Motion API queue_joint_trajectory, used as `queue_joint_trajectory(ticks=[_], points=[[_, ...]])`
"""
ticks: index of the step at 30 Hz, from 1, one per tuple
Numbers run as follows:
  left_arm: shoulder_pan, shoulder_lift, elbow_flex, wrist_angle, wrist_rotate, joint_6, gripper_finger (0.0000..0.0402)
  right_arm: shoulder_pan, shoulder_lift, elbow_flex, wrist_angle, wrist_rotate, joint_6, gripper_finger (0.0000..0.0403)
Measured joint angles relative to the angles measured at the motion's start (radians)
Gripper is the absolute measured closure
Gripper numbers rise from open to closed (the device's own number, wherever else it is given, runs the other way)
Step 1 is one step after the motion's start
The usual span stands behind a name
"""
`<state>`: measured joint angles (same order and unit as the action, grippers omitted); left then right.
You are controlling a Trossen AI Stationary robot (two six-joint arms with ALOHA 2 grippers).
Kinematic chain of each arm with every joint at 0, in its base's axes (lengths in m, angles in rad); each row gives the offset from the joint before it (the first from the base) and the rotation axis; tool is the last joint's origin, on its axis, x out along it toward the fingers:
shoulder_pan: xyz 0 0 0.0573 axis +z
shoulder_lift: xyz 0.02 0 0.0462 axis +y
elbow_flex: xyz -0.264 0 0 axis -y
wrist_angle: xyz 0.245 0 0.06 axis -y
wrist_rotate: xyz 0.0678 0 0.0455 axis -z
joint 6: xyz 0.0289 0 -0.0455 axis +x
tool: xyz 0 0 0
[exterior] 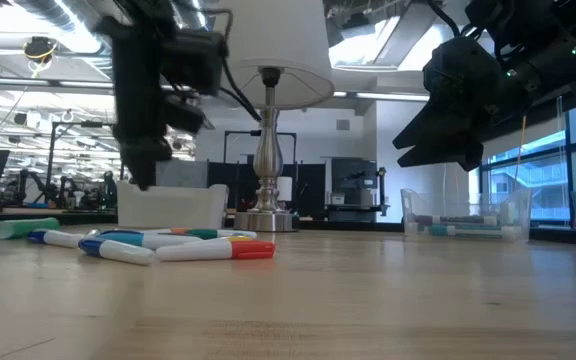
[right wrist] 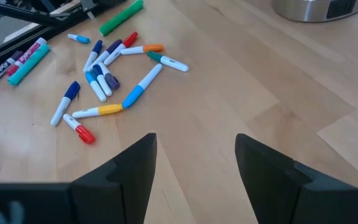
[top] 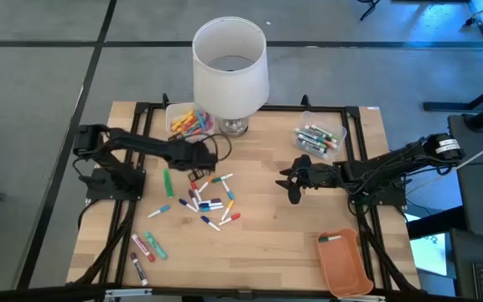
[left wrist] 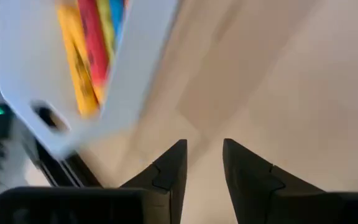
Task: Pick & Place Markers
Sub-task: Put the green highlighter into the white bin
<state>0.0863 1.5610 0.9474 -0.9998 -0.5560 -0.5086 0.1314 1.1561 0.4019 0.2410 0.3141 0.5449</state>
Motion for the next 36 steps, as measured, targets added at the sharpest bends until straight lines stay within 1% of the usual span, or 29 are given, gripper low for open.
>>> queue_joint_trajectory(ticks=[3, 4, 6, 9, 12, 15, 19, 22, 25, 27, 31, 34, 36], points=[[-0.087, -0.044, -0.001, -0.11, 0.088, -0.206, 0.0307, 0.0, 0.0, 0.0, 0.0, 0.0, 0.013, 0.0186], [-0.122, -0.056, -0.009, -0.124, 0.101, -0.286, 0.0306, 0.0, 0.0, 0.0, 0.0, 0.0, 0.019, 0.0186], [-0.206, -0.076, -0.04, -0.126, 0.101, -0.406, 0.0305, 0.0, 0.0, 0.0, -0.001, -0.002, 0.023, 0.0186], [-0.305, -0.081, -0.094, -0.124, 0.094, -0.538, 0.0298, 0.014, 0.0, 0.0, -0.005, -0.008, 0.024, 0.0186], [-0.352, -0.081, -0.146, -0.127, 0.104, -0.653, 0.0285, 0.029, 0.0, 0.0, -0.007, 0.002, 0.022, 0.0186], [-0.36, -0.081, -0.187, -0.129, 0.136, -0.733, 0.0271, 0.031, 0.0, 0.0, -0.002, 0.007, 0.015, 0.0186], [-0.359, -0.08, -0.22, -0.159, 0.17, -0.802, 0.0252, 0.023, 0.0, 0.0, 0.017, 0.008, -0.002, 0.0186], [-0.359, -0.08, -0.23, -0.218, 0.205, -0.839, 0.024, 0.015, 0.0, 0.0, 0.024, 0.008, -0.003, 0.0186], [-0.359, -0.08, -0.236, -0.267, 0.263, -0.857, 0.0233, 0.013, 0.0, 0.0, 0.024, 0.008, -0.003, 0.0186], [-0.359, -0.08, -0.237, -0.259, 0.308, -0.83, 0.0231, 0.013, 0.0, 0.0, 0.023, 0.008, -0.003, 0.0186], [-0.364, -0.08, -0.237, -0.216, 0.406, -0.825, 0.0233, 0.013, 0.0, 0.0, 0.022, 0.007, -0.003, 0.0186], [-0.394, -0.08, -0.237, -0.196, 0.456, -0.828, 0.0239, 0.014, 0.0, 0.0, 0.019, 0.007, 0.002, 0.0186], [-0.426, -0.079, -0.237, -0.195, 0.47, -0.86, 0.0243, 0.015, 0.0, 0.0, 0.016, 0.007, 0.002, 0.0186]])
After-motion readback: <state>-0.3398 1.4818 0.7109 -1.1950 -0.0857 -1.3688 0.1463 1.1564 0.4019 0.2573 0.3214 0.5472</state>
